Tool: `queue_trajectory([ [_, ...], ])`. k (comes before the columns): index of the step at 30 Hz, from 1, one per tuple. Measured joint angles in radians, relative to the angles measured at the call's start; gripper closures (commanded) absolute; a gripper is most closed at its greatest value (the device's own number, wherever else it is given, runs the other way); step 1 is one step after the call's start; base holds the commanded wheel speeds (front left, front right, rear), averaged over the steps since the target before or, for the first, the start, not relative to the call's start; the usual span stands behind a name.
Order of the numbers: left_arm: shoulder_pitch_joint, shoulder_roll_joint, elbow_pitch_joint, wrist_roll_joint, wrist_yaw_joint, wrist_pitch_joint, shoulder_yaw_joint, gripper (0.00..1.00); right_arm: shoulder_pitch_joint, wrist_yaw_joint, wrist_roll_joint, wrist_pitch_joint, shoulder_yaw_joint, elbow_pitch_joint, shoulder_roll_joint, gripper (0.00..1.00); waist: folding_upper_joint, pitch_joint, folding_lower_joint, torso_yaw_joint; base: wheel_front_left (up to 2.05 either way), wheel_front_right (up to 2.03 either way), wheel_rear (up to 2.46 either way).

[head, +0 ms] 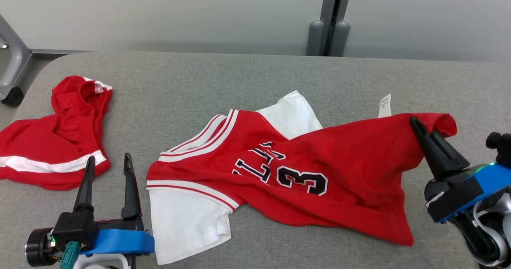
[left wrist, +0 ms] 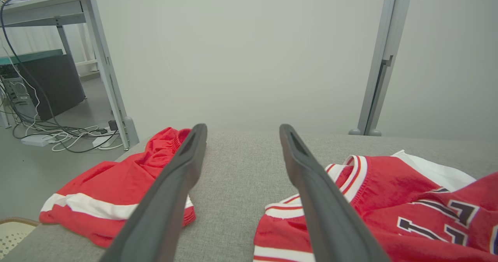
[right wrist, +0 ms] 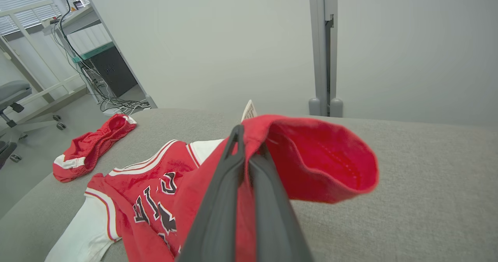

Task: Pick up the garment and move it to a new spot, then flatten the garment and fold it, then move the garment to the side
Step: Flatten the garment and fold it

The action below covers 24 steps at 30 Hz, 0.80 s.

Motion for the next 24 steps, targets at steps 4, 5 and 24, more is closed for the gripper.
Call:
queue_trajectory([
  [4, -0.002, 0.000, -0.004, 0.000, 0.000, 0.000, -0.004, 0.00, -0.033, 0.000, -0.009, -0.026, -0.024, 0.019, 0.010, 1.00, 0.0000, 0.013, 0.0000, -0.001, 0.00, 0.00, 0.00],
  [5, -0.002, 0.000, -0.004, 0.000, 0.000, 0.000, -0.004, 0.00, -0.033, 0.000, -0.009, -0.026, -0.024, 0.019, 0.010, 1.00, 0.0000, 0.013, 0.0000, -0.001, 0.00, 0.00, 0.00],
  [24, -0.086, 0.000, 0.006, -0.026, 0.002, 0.000, -0.055, 0.00, -0.477, 0.000, -0.123, -0.207, 0.002, 0.711, 0.004, 1.00, 0.0000, 0.121, 0.0001, 0.081, 0.00, 0.00, 0.00],
])
